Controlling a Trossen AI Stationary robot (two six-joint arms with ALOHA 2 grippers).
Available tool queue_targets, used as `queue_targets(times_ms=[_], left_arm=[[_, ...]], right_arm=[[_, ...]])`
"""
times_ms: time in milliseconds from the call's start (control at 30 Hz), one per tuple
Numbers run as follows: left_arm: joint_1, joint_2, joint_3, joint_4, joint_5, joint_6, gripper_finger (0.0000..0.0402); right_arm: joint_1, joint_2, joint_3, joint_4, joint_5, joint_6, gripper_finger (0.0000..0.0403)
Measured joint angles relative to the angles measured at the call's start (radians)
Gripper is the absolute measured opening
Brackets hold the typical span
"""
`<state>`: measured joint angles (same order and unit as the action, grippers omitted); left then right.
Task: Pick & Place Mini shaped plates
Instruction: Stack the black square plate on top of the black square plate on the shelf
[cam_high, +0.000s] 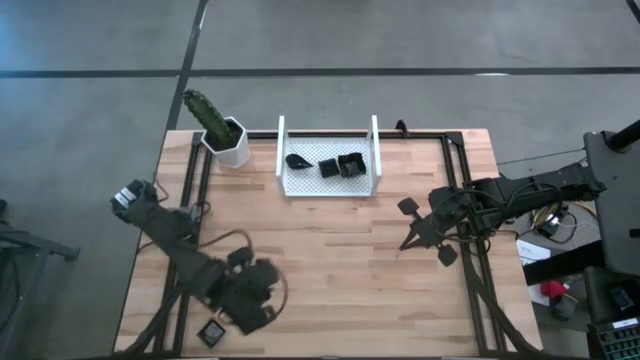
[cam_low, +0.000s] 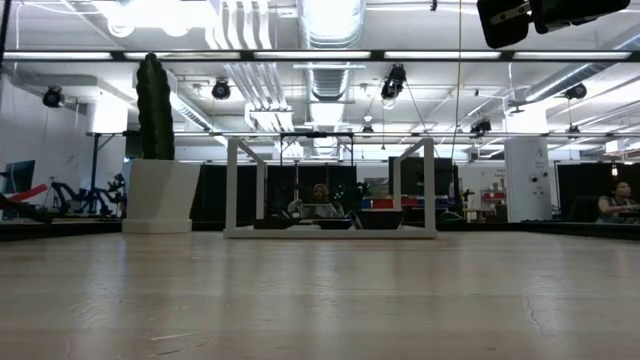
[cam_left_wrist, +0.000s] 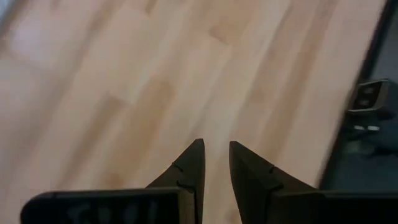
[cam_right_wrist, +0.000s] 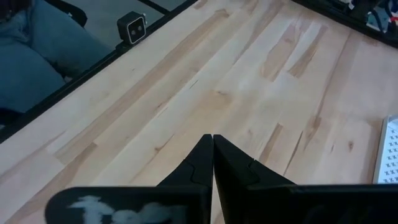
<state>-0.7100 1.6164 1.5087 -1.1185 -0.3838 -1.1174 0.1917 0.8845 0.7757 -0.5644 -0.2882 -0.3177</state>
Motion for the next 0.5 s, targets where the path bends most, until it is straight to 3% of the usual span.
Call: queue_targets(times_ms=[200,500], left_arm=[[-0.129,0.018,-0.091,0.001,0.109,-0.401,0.0067],[-0.202,0.029,-0.259,0.012,0.479,-0.772,0.0067]], right_arm=[[0.000,0.000,0.000,0.003,0.000,0.000,0.0008],[0.000,0.000,0.000,0.026,0.000,0.014,0.0008]])
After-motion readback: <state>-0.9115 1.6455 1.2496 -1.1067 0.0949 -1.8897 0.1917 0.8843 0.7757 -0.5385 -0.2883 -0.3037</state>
